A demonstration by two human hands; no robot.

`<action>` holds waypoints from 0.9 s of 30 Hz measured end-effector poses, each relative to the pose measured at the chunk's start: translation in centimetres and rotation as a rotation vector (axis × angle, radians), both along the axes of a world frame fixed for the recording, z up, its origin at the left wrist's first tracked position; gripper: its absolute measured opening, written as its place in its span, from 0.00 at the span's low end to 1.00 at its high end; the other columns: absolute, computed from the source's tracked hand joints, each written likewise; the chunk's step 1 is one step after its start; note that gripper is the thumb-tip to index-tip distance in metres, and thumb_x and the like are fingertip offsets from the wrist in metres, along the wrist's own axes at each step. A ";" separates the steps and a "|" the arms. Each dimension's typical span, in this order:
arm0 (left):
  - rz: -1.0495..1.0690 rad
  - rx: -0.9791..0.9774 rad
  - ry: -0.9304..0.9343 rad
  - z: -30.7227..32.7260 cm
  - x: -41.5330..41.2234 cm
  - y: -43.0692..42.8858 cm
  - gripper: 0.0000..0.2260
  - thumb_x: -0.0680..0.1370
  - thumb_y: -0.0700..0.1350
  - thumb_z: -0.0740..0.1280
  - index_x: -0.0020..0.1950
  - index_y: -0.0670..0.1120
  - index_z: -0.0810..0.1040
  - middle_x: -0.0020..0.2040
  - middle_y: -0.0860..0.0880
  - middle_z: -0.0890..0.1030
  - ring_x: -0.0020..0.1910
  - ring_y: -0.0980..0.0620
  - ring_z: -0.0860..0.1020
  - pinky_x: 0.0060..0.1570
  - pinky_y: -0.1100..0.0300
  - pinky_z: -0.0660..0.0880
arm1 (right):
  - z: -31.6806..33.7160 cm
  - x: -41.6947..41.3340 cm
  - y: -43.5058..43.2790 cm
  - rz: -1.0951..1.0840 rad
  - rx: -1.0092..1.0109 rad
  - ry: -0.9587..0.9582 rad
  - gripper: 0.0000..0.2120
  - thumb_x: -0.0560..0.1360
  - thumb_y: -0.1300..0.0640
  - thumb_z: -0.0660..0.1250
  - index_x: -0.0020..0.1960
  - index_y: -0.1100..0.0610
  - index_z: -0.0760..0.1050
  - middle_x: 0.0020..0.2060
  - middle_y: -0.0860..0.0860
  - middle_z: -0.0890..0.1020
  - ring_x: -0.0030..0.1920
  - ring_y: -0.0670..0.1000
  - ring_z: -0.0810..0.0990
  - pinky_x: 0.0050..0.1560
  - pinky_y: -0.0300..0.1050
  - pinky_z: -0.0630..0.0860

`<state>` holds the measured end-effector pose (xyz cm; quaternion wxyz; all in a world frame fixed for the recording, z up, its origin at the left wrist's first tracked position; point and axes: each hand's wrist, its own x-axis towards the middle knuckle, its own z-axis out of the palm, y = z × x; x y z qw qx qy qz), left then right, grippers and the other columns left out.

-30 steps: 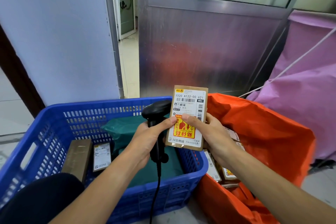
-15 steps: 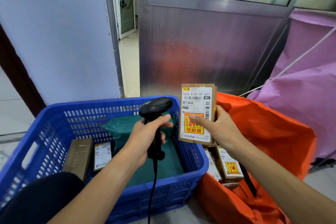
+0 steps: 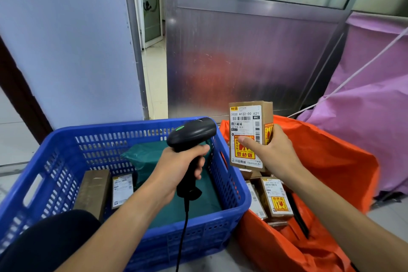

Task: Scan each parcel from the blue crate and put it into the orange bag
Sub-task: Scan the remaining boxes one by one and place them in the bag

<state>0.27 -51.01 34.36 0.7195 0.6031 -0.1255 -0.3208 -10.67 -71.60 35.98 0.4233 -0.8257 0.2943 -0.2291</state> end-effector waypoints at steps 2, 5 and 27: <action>0.001 -0.005 0.001 0.0 -0.1 0.0 0.08 0.77 0.42 0.75 0.40 0.44 0.80 0.31 0.45 0.75 0.26 0.49 0.69 0.34 0.54 0.71 | 0.1 0.1 0.2 0.005 -0.012 0.000 0.25 0.72 0.44 0.78 0.64 0.49 0.72 0.53 0.44 0.85 0.49 0.44 0.86 0.50 0.48 0.86; 0.002 -0.016 0.007 0.2 -0.2 0.1 0.06 0.77 0.42 0.76 0.42 0.45 0.80 0.31 0.45 0.74 0.26 0.49 0.69 0.34 0.54 0.71 | 0.3 0.1 0.4 0.013 -0.013 -0.008 0.25 0.72 0.45 0.78 0.63 0.49 0.72 0.53 0.44 0.85 0.49 0.43 0.86 0.50 0.48 0.85; -0.048 -0.033 -0.045 -0.3 -0.1 0.1 0.06 0.78 0.41 0.75 0.41 0.48 0.83 0.29 0.46 0.73 0.26 0.49 0.69 0.35 0.53 0.71 | 0.2 0.0 0.5 0.018 -0.022 0.006 0.25 0.71 0.44 0.79 0.62 0.50 0.72 0.52 0.43 0.85 0.47 0.42 0.86 0.46 0.44 0.85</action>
